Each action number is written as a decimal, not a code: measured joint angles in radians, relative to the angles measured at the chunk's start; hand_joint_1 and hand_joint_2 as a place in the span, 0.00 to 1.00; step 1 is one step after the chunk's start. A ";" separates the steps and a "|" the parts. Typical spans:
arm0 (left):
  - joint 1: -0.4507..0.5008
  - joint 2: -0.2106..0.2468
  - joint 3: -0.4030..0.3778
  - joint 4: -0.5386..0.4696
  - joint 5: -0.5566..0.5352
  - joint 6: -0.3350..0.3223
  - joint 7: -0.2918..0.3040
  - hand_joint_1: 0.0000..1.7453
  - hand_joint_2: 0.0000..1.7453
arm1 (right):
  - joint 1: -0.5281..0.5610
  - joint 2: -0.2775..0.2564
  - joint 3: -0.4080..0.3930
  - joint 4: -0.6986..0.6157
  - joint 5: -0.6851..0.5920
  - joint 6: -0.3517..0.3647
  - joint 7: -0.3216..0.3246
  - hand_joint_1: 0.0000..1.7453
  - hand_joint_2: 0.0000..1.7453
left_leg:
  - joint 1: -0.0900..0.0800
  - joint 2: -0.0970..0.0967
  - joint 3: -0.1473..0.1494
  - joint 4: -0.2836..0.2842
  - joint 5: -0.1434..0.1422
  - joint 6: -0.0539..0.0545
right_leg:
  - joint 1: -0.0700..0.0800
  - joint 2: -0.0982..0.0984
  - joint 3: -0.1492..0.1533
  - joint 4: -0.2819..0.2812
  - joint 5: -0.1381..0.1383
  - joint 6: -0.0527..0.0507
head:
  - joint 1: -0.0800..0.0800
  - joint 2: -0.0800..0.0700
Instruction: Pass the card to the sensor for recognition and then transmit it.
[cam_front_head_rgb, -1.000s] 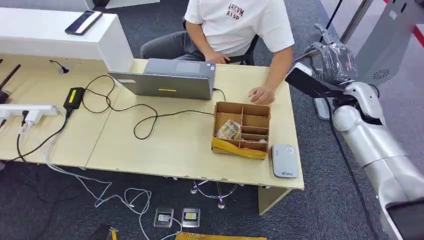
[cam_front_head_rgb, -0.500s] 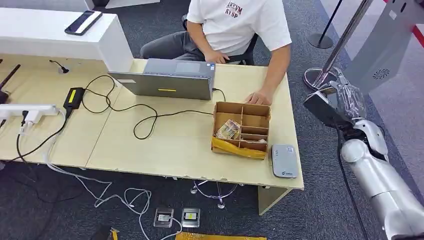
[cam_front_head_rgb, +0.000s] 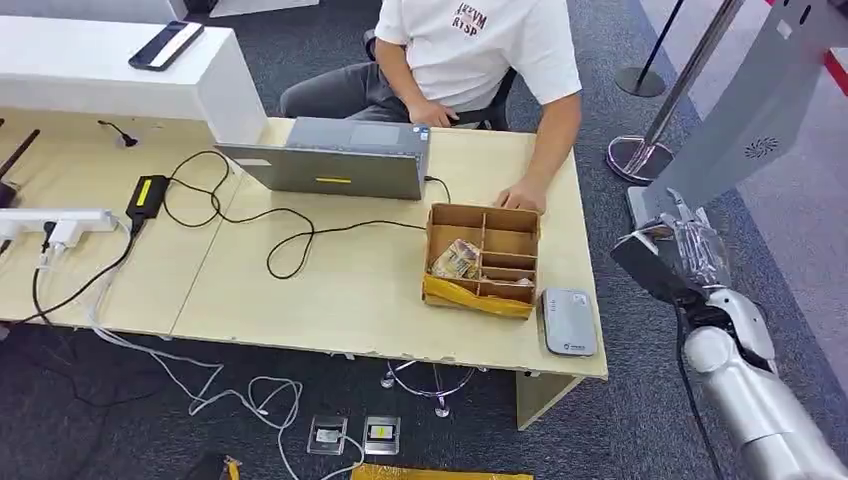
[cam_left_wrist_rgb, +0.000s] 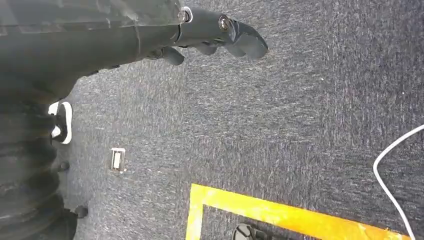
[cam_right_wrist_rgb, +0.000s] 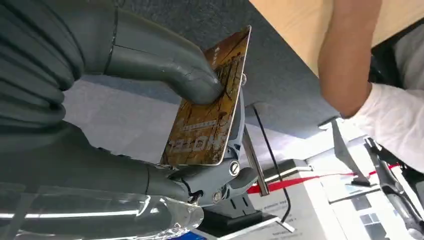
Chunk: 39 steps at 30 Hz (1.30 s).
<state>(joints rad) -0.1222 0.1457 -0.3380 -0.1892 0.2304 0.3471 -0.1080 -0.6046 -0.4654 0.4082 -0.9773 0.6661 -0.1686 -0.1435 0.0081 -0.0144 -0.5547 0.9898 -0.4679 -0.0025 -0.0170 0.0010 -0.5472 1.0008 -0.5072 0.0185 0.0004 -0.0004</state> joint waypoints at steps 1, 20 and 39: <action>0.000 -0.001 0.000 0.000 0.000 0.000 0.000 0.00 1.00 | 0.009 0.002 0.000 -0.002 0.004 0.001 0.000 1.00 1.00 | 0.000 0.000 0.000 0.000 0.000 0.000 | 0.000 0.000 0.000 0.000 0.000 0.000 | 0.000 0.000; 0.000 -0.008 -0.001 0.000 0.000 -0.001 0.000 0.00 1.00 | 0.092 0.053 0.000 0.028 0.025 -0.003 -0.016 1.00 1.00 | 0.000 0.000 0.000 0.000 0.000 0.000 | 0.000 0.000 0.000 0.000 0.000 0.000 | 0.000 0.000; -0.001 -0.008 -0.003 0.000 -0.002 -0.002 -0.011 0.00 1.00 | 0.172 0.080 -0.003 0.041 0.025 -0.003 -0.005 1.00 1.00 | 0.000 0.000 0.000 0.000 0.000 0.000 | 0.000 0.000 0.000 0.000 0.000 0.000 | 0.000 0.000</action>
<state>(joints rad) -0.1227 0.1381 -0.3407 -0.1892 0.2281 0.3449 -0.1186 -0.4327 -0.3849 0.4051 -0.9365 0.6912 -0.1720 -0.1480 0.0081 -0.0143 -0.5548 0.9897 -0.4679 -0.0025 -0.0170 0.0012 -0.5475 1.0008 -0.5073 0.0184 0.0004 0.0000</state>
